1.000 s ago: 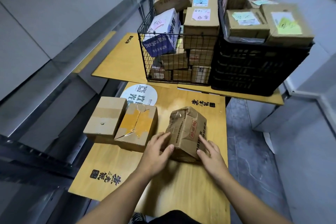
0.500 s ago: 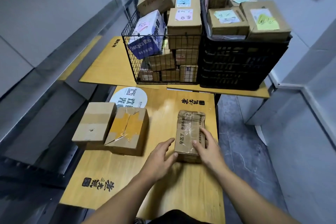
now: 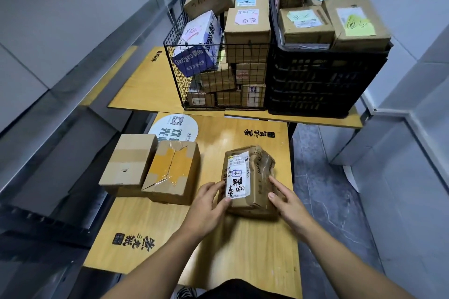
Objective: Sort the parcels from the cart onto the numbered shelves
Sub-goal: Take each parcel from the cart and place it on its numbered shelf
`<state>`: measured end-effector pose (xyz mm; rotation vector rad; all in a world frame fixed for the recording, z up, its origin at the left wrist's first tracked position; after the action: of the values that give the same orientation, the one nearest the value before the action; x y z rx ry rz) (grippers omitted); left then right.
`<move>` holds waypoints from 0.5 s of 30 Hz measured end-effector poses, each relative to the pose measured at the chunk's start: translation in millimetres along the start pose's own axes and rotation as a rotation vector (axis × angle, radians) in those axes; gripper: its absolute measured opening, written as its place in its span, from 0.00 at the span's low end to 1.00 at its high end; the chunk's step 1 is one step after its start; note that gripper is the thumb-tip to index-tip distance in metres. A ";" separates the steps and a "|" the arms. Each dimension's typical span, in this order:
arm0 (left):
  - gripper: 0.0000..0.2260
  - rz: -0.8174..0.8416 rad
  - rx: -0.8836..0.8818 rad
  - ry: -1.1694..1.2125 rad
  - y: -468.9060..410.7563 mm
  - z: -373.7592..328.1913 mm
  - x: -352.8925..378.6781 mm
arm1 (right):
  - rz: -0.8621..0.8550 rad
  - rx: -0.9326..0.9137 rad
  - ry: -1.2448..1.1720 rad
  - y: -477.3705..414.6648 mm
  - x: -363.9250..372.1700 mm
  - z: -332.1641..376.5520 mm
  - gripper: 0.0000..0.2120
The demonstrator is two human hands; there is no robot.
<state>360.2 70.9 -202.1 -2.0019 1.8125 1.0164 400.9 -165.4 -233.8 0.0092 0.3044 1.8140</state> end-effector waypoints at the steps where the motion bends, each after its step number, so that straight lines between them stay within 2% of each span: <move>1: 0.22 0.011 -0.004 -0.004 -1.2 -0.8 2.9 | 0.006 0.019 0.141 -1.3 -7.0 -3.4 0.23; 3: 0.23 0.043 -0.003 -0.019 -3.2 -4.1 10.4 | -0.045 0.071 0.251 -2.6 -18.6 -10.2 0.22; 6: 0.25 0.097 -0.011 -0.025 -5.3 -8.9 22.4 | -0.137 0.159 -0.048 1.4 -16.5 -15.8 0.18; 8: 0.27 0.131 -0.026 -0.024 -5.4 -9.7 30.0 | -0.129 0.212 -0.231 4.6 -7.4 -20.3 0.17; 10: 0.29 0.134 -0.031 -0.028 -4.5 -9.5 32.9 | -0.100 0.194 -0.275 6.2 1.8 -22.3 0.21; 13: 0.29 0.117 -0.011 -0.037 -3.4 -9.7 32.5 | -0.084 0.152 -0.171 8.6 11.0 -19.0 0.33; 15: 0.29 0.101 -0.001 -0.038 -1.6 -10.1 31.8 | -0.093 0.126 -0.135 9.4 16.0 -16.6 0.36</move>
<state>364.3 40.6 -215.5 -1.8950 1.9099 1.0774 385.0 -155.6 -250.2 0.2019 0.3182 1.6910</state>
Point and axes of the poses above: each hand's wrist, its own y-axis away from the middle knuckle, its own x-axis out of the palm, z = x × y, the point moved 7 cm from there along -y, towards the middle knuckle, and after that the axes turned 11 degrees about -x, right-handed, at the moved point
